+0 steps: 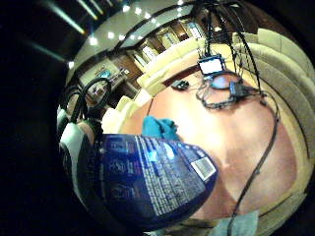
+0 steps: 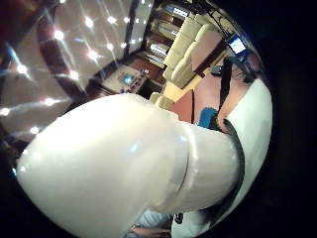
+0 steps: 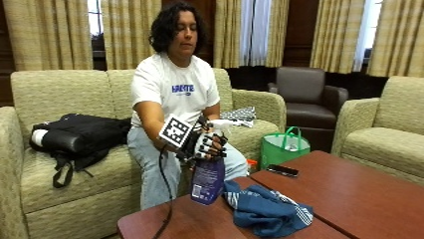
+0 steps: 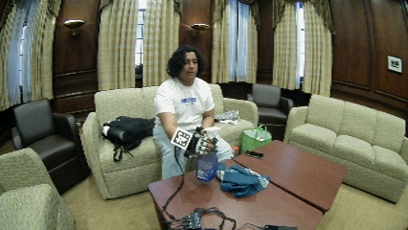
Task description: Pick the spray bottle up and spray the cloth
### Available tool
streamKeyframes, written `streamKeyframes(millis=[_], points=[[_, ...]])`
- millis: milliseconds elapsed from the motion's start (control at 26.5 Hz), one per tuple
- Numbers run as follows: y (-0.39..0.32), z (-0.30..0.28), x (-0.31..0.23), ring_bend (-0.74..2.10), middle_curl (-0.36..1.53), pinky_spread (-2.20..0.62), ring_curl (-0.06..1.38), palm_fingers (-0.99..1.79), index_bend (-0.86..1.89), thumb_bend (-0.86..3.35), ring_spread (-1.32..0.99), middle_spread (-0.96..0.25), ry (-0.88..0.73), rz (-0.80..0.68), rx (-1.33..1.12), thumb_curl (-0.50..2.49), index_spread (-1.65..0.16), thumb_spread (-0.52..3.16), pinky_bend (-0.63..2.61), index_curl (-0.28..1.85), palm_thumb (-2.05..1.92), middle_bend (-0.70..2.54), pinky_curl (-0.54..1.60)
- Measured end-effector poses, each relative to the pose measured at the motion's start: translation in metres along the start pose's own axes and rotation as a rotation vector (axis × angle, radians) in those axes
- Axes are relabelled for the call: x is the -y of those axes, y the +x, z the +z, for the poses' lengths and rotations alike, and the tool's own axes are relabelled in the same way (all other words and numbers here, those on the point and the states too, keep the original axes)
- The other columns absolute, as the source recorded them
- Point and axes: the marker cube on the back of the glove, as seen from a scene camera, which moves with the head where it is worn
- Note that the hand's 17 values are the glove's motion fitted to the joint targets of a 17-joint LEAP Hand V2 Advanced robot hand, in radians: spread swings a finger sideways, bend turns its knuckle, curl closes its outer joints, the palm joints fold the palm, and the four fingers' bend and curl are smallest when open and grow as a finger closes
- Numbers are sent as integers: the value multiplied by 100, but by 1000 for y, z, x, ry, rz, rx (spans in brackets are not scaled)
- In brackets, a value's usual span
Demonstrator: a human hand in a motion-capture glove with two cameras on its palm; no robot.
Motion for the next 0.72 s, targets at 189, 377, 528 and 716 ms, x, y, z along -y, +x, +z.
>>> streamKeyframes(millis=[189, 377, 528, 716], points=[[-29, -28, 27, 52, 50, -28, 41, 138, 32, -3, -27, -23, -21, -109, -127, 61, -28, 48, 37, 46, 89, 55, 38], [-68, -40, 61, 53, 50, -28, 42, 137, 32, -3, -27, -23, -108, -279, -356, 63, -28, 46, 38, 47, 88, 55, 38], [-90, -26, 84, 53, 50, -28, 42, 137, 31, -3, -26, -24, -226, -366, -524, 65, -28, 46, 38, 49, 88, 56, 38], [-106, 4, 111, 53, 49, -28, 42, 137, 31, -3, -25, -24, -383, -425, -661, 67, -28, 45, 38, 50, 88, 56, 38]])
